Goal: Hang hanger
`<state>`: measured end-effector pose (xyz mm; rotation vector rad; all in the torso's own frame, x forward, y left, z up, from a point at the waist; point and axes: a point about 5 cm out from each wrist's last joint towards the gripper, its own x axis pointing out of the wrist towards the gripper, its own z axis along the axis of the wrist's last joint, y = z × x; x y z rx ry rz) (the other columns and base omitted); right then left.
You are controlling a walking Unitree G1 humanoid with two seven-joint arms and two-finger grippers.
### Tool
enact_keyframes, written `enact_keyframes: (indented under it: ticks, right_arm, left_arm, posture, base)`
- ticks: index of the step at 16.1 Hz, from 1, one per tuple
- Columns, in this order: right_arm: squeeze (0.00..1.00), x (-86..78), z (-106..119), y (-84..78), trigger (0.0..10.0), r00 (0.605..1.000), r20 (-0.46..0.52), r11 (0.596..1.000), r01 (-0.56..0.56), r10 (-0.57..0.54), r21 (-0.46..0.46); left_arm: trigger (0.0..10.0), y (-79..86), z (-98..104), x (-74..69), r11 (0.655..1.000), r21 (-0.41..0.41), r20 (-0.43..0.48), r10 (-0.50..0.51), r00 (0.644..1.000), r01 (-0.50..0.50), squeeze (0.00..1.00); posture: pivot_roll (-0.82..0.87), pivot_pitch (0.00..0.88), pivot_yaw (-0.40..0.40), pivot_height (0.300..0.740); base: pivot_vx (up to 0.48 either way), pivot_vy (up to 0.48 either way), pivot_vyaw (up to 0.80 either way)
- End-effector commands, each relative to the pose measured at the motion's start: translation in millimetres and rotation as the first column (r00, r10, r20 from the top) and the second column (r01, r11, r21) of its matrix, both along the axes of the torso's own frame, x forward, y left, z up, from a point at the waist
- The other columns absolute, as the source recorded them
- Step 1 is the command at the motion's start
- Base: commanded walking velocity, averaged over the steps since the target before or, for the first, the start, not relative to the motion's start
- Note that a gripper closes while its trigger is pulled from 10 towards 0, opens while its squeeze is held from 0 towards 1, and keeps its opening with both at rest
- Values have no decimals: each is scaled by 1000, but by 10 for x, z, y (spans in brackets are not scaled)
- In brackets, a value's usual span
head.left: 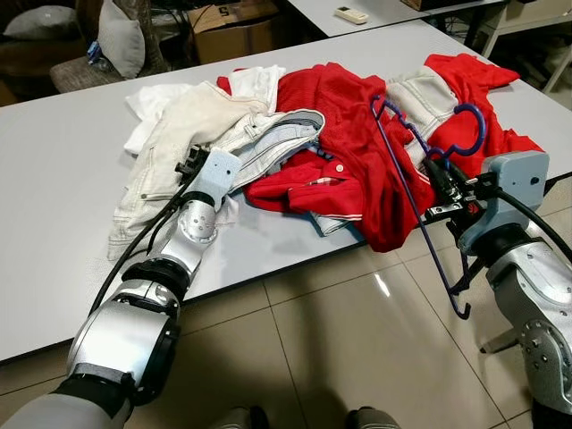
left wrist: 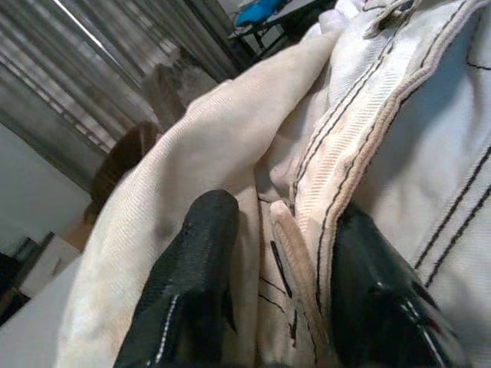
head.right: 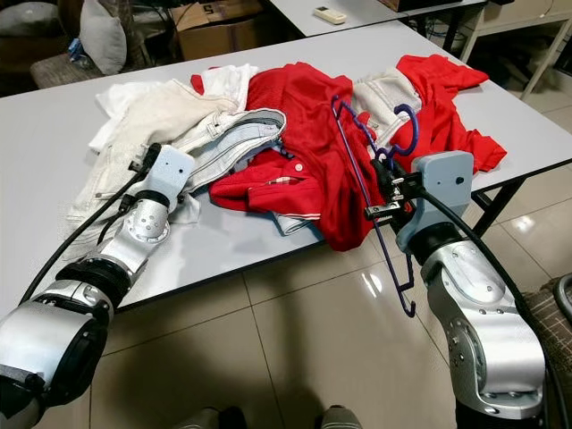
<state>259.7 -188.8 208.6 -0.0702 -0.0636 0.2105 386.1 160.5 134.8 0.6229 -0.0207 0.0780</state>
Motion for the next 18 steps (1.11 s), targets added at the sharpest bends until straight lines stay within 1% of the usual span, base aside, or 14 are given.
enact_keyframes:
  ticks: [1, 3, 5, 7, 8, 9, 10, 11, 12, 13, 15, 16, 17, 18]
  right_arm:
    - [0, 34, -8, 46, 10000, 1000, 12, 1000, -9, 9, 12]
    - [0, 56, -26, 76, 10000, 1000, 14, 1000, -16, 15, 21]
    - [0, 77, -35, 139, 10000, 998, 22, 998, -58, 57, 28]
    - [0, 79, -27, 205, 10000, 991, 30, 991, -130, 129, 38]
    - [0, 72, -17, 243, 10000, 984, 34, 983, -177, 176, 48]
    - [0, -10, 16, 404, 10000, 937, 34, 934, -351, 349, 75]
    - [0, -72, 19, 509, 10000, 891, 29, 887, -453, 452, 91]
    - [0, -95, -5, 553, 10000, 872, 12, 867, -488, 489, 102]
    - [0, -98, -72, 578, 10000, 865, -35, 862, -494, 500, 110]
    - [0, -76, -139, 573, 10000, 866, -84, 868, -482, 492, 116]
    - [0, -45, -185, 559, 10000, 866, -112, 872, -474, 487, 124]
    - [0, -18, -205, 553, 10000, 865, -130, 873, -469, 484, 134]
    - [0, 46, -224, 544, 10000, 867, -153, 879, -454, 473, 146]
    - [0, 111, -236, 530, 10000, 875, -172, 890, -431, 452, 146]
  left_arm:
    - [0, 128, -24, -8, 999, -33, -36, 26, 999, -27, 0]
    - [0, 165, 16, 10, 997, -70, -43, 18, 999, -21, 0]
    - [0, 133, 69, 61, 980, -193, -119, -67, 991, 43, 0]
    - [0, 50, 187, 131, 926, -355, -183, -203, 962, 128, 0]
    - [0, 34, 291, 169, 885, -442, -175, -248, 953, 149, 0]
    - [0, 73, 686, 270, 799, -566, -99, -313, 945, 205, 0]
    - [0, 124, 973, 314, 744, -623, -39, -340, 940, 243, 0]
    - [0, 154, 1123, 322, 728, -627, -15, -368, 930, 278, 0]
    - [0, 179, 1269, 315, 730, -600, 5, -405, 914, 326, 0]
    - [0, 167, 1373, 303, 720, -590, 28, -433, 901, 365, 0]
    - [0, 153, 1504, 265, 711, -565, 40, -483, 874, 419, 0]
    - [0, 147, 1576, 226, 730, -507, 21, -521, 853, 458, 0]
    - [0, 133, 1669, 148, 774, -339, -31, -578, 816, 535, 0]
    - [0, 138, 1699, 81, 794, -187, -106, -602, 792, 578, 0]
  posture:
    - [-223, 35, 120, 740]
    - [-197, 19, 120, 740]
    - [-177, 5, 124, 740]
    - [-163, 0, 125, 740]
    - [-154, 0, 125, 740]
    - [-146, 0, 127, 740]
    - [-138, 0, 128, 740]
    - [-138, 0, 128, 740]
    - [-133, 0, 129, 740]
    - [-126, 0, 126, 740]
    - [-122, 0, 124, 740]
    - [-119, 0, 121, 740]
    - [-109, 0, 110, 740]
    - [-105, 0, 106, 740]
  base:
    - [0, 0, 0]
    - [0, 0, 0]
    - [0, 0, 0]
    - [0, 0, 0]
    - [0, 0, 0]
    - [0, 0, 0]
    - [0, 0, 0]
    - [0, 0, 0]
    - [0, 0, 0]
    - [0, 0, 0]
    - [0, 0, 0]
    - [0, 0, 0]
    - [0, 0, 0]
    - [0, 0, 0]
